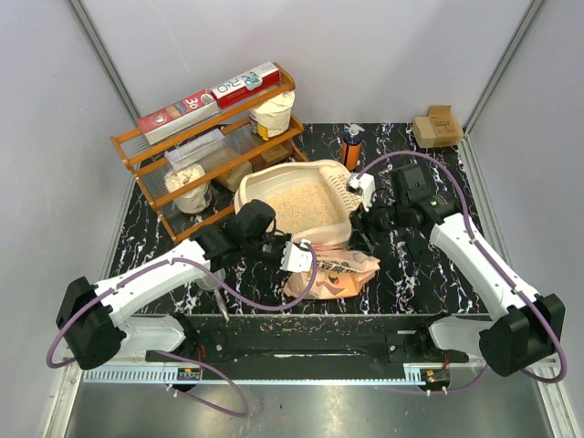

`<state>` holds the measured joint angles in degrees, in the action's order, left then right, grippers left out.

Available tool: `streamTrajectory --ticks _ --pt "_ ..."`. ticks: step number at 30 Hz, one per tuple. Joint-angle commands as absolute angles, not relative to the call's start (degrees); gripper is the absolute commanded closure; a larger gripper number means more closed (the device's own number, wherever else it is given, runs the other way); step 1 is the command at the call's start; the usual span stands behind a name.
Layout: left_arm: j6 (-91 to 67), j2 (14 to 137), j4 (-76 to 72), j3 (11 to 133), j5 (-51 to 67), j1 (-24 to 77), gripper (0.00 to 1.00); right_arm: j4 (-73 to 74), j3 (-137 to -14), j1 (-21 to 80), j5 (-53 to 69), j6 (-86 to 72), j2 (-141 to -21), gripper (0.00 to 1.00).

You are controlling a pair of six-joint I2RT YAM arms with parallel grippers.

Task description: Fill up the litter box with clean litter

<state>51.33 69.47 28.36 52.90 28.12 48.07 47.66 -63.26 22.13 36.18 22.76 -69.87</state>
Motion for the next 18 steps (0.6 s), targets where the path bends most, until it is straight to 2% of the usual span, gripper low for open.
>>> streamTrajectory --ticks 1,2,7,11,12,14,18 --pt "55.98 67.94 24.70 55.03 28.48 49.04 0.89 46.05 -66.71 22.41 39.28 25.56 -72.59 0.35" --pt "56.33 67.24 24.78 54.58 28.13 49.22 0.75 46.14 -66.80 22.41 39.55 25.92 -73.90 0.35" --pt "52.13 64.26 25.58 53.27 25.85 49.22 0.58 49.12 -64.52 23.89 41.83 31.27 -73.40 0.33" --pt "46.95 56.80 24.00 50.02 20.32 49.13 0.43 49.30 -58.64 31.45 32.80 34.18 -66.82 0.33" --pt "42.58 55.12 22.17 48.53 18.65 49.13 0.35 49.74 -56.19 32.60 31.91 35.58 -65.93 0.33" --pt "38.17 51.34 22.06 47.38 15.39 49.13 0.31 49.48 -52.49 35.24 29.36 36.99 -63.55 0.33" --pt "40.68 49.22 22.77 43.17 16.96 49.13 0.31 47.03 -49.57 36.47 26.72 38.32 -62.40 0.32"
